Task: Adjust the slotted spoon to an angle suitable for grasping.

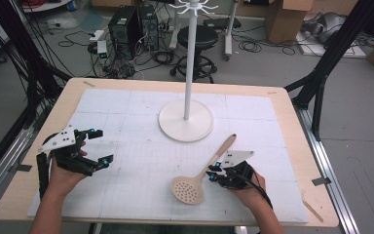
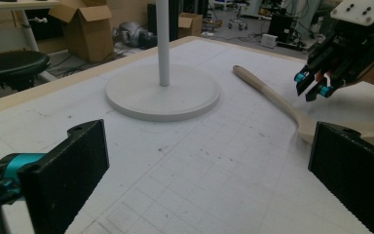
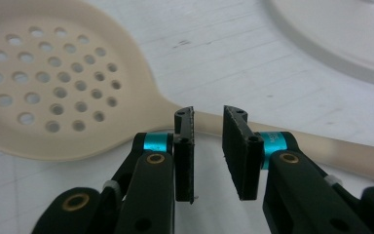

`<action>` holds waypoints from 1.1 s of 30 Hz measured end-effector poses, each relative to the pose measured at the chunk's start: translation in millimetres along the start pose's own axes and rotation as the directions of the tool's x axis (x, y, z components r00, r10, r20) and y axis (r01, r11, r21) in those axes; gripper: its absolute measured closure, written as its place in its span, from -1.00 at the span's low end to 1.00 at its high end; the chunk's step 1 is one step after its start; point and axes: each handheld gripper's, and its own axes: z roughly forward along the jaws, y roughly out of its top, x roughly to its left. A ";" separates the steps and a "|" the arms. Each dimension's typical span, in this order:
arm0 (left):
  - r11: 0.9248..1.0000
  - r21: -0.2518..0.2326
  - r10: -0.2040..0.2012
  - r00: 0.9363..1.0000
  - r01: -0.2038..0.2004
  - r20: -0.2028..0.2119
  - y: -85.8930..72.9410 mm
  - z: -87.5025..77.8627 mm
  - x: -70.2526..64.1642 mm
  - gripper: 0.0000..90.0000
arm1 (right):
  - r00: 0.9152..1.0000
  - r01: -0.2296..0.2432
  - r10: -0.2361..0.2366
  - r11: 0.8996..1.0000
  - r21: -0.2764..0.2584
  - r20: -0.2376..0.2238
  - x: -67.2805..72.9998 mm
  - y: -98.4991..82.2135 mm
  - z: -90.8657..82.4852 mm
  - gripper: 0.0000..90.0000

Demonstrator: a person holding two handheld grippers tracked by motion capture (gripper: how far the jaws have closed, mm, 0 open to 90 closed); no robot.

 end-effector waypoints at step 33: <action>1.000 -0.023 -0.016 1.000 0.016 0.017 1.4 0.3 0.0 -0.96 | 0.904 -0.288 0.250 0.956 0.063 0.346 -75.2 -3.6 16.9 0.99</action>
